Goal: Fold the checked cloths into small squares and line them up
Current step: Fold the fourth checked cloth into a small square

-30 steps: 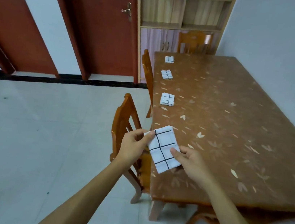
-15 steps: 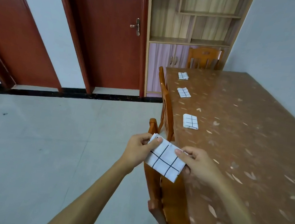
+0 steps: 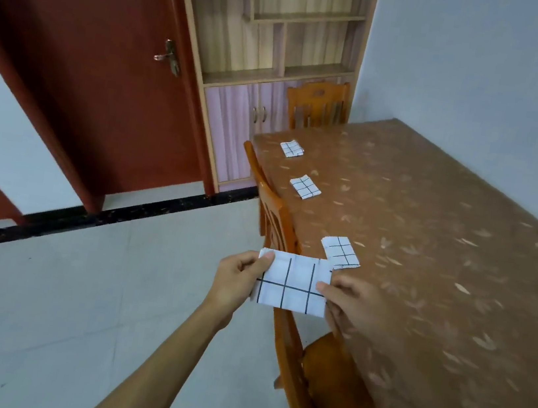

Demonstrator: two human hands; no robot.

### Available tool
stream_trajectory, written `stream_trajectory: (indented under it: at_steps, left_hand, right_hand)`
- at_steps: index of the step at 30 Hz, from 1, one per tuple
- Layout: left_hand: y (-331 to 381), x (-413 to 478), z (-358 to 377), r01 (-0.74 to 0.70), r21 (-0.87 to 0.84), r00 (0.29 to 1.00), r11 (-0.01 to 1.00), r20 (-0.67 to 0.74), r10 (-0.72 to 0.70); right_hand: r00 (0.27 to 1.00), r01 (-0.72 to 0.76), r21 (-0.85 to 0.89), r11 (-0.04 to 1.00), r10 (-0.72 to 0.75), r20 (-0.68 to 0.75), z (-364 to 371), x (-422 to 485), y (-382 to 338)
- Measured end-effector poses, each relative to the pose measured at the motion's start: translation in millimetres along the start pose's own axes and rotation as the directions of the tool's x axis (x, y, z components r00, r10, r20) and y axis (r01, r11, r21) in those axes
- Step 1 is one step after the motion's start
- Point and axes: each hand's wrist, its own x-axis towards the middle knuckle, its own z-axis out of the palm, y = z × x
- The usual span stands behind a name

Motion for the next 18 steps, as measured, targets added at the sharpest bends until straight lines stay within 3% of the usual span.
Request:
stream_trajectory:
  at_steps: [5,10,13,18]
  left_hand:
    - [4,78,-17,0.019,-0.01,0.986,1.0,0.165,-0.017]
    - [17,169,-50,0.028,0.032,0.936,0.999,0.35,-0.038]
    - [30,219,-66,-0.024,0.075,0.908,0.997,0.419,-0.009]
    - [38,286,-63,-0.145,0.098,0.863,0.985,0.5,0.078]
  right_hand:
    - [0.982,-0.01,-0.009,1.0,0.008,-0.189,22,57,-1]
    - [0.891,0.003,0.049,0.999,0.02,-0.454,53,117,-10]
    - [0.867,-0.027,0.056,0.998,0.051,-0.496,64,147,-22]
    - [0.839,-0.071,0.209,0.975,0.172,-0.516,71,187,-22]
